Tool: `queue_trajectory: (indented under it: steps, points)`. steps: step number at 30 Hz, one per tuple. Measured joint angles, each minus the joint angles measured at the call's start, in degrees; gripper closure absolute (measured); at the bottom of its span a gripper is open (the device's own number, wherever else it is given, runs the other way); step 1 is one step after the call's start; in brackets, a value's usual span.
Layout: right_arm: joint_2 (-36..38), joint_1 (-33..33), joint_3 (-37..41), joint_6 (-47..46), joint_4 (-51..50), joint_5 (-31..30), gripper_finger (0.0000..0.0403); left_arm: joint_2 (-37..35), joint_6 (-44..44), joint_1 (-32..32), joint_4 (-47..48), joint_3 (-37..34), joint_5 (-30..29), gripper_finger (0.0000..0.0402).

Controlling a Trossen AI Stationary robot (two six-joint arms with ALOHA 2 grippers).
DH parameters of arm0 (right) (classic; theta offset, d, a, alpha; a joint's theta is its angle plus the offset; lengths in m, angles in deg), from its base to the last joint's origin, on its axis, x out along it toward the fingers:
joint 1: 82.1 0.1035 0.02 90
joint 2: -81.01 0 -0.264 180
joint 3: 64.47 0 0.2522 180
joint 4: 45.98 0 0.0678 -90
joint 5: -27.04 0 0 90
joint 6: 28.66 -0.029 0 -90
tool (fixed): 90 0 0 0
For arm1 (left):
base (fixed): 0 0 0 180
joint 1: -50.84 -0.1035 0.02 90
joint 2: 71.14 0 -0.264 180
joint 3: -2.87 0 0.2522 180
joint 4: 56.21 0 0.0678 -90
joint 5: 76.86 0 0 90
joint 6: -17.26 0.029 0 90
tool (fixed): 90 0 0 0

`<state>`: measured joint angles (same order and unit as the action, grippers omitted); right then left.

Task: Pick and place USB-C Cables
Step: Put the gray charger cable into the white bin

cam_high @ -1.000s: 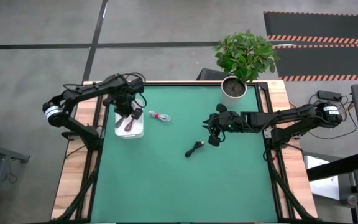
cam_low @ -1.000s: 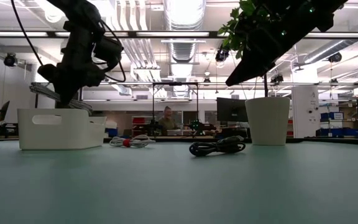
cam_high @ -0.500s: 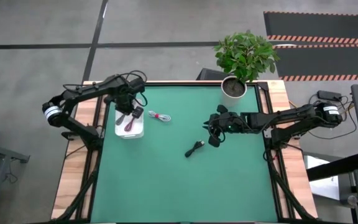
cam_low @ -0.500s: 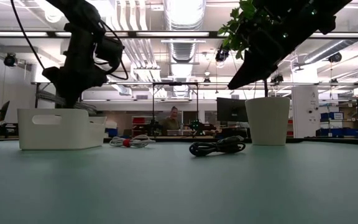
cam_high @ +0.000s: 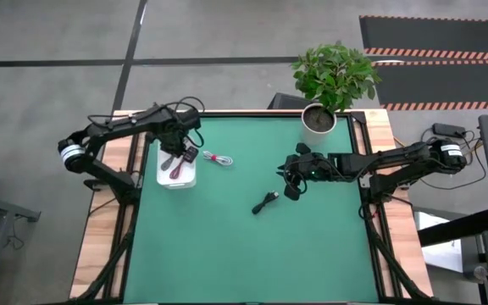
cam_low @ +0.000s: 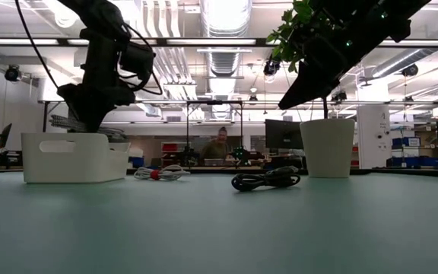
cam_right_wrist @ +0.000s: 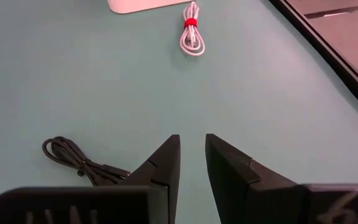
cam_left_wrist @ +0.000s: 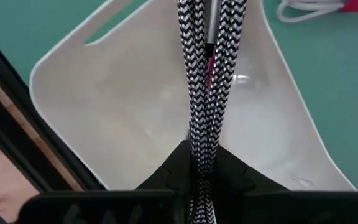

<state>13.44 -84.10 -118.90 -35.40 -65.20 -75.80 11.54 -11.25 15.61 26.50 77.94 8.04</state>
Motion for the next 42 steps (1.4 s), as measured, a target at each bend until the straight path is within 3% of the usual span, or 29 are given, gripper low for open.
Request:
queue_trajectory:
  steps: [23,42]
  points:
    - [0.0,0.0,0.0,0.3,0.0,0.0,0.0339,0.0,-2.6,1.0,-4.7,-3.7,-1.5,0.0381]
    - [0.0,0.0,0.3,-2.7,-0.2,0.0,0.0337,-0.8,-0.6,2.3,0.4,-3.1,-1.1,0.0380]
